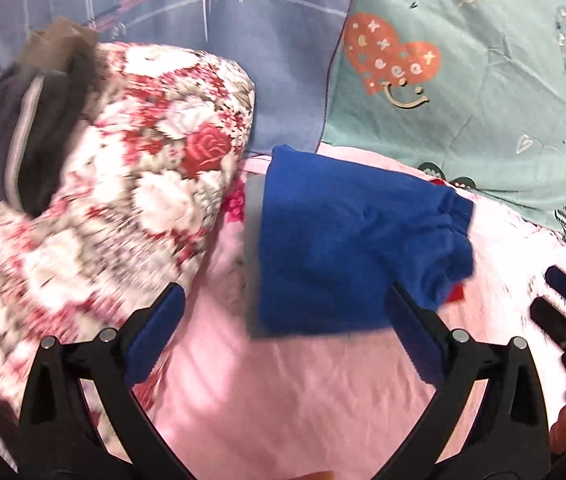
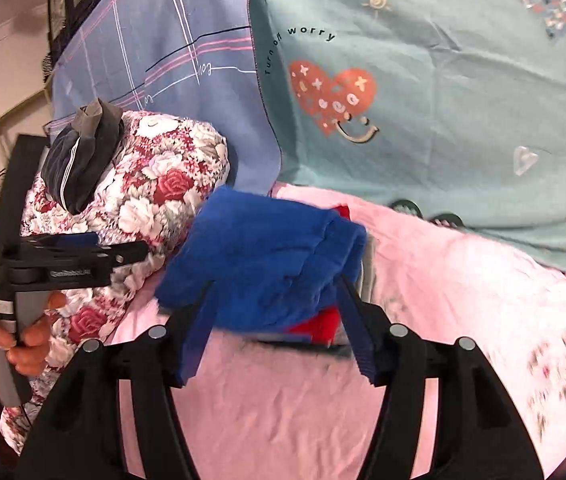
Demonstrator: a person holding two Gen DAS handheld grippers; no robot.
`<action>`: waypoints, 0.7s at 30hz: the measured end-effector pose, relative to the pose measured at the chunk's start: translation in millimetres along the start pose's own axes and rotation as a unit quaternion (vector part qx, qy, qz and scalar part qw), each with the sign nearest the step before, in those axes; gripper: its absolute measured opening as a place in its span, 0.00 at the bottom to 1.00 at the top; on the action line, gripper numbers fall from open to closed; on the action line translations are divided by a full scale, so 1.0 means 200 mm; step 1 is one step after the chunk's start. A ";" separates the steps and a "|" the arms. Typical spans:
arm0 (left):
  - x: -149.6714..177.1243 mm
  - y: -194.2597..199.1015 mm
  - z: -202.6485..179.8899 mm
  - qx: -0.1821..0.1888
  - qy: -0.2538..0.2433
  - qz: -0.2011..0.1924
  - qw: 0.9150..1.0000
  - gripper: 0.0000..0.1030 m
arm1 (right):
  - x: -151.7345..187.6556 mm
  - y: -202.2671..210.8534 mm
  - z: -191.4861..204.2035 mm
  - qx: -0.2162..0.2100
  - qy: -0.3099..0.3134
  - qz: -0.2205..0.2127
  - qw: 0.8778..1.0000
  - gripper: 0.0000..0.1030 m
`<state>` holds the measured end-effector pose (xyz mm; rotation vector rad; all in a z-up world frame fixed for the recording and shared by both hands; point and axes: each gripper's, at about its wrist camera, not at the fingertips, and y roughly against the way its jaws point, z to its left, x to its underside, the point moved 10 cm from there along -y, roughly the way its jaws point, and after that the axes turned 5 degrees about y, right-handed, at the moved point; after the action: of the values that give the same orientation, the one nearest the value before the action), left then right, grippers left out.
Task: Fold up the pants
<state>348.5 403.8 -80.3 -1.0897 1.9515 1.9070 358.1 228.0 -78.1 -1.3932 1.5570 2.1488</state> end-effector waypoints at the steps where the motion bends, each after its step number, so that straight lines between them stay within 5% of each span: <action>1: 0.04 0.07 0.00 -0.004 -0.003 -0.001 1.000 0.98 | 0.04 0.02 0.02 0.008 0.003 0.014 1.000 0.68; 2: 0.07 0.13 -0.01 -0.006 -0.007 -0.002 1.000 0.98 | 0.08 0.05 0.04 0.016 0.005 0.027 1.000 0.85; 4: 0.15 0.24 -0.03 -0.005 -0.017 -0.006 1.000 0.98 | 0.14 0.13 0.07 0.023 -0.001 0.037 0.999 0.95; 13: 0.37 0.64 -0.08 0.003 -0.039 -0.020 0.999 0.98 | 0.30 0.42 0.12 0.057 -0.023 0.035 0.998 0.99; 21: 0.51 0.81 -0.09 -0.006 -0.043 -0.013 0.999 0.98 | 0.39 0.55 0.13 0.072 -0.027 0.049 0.996 0.99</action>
<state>181.9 333.4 -15.0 -1.0131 1.8723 1.9215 234.7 168.9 -60.6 -1.2293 1.7537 2.0612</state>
